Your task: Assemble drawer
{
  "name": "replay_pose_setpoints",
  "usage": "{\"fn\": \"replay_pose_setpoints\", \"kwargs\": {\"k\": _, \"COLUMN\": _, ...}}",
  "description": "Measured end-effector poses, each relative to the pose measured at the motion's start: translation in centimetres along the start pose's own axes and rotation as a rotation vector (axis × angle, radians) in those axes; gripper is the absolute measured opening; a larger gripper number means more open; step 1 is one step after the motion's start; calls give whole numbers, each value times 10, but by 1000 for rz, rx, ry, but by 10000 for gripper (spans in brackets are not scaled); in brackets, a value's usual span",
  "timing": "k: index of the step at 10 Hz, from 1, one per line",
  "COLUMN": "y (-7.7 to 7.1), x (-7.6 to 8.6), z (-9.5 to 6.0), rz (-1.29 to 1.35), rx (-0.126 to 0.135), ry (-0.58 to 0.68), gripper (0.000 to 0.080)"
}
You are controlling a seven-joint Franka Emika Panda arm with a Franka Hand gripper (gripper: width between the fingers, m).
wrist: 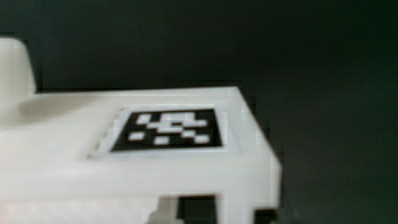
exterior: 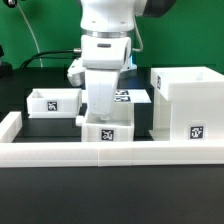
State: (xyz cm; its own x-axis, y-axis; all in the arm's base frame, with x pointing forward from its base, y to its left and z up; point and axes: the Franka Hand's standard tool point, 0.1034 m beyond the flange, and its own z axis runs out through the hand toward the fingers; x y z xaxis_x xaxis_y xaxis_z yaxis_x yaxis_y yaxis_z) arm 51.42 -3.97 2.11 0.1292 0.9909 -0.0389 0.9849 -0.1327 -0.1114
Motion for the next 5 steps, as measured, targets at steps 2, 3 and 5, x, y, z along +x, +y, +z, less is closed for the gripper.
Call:
{"fn": "replay_pose_setpoints", "kwargs": {"k": 2, "y": 0, "x": -7, "z": 0, "rz": -19, "rx": 8, "ry": 54, "gripper": 42}}
{"fn": "replay_pose_setpoints", "kwargs": {"k": 3, "y": 0, "x": -8, "z": -2, "rz": -2, "rx": 23, "ry": 87, "gripper": 42}}
{"fn": "replay_pose_setpoints", "kwargs": {"k": 5, "y": 0, "x": 1, "z": -5, "rz": 157, "rx": 30, "ry": 93, "gripper": 42}}
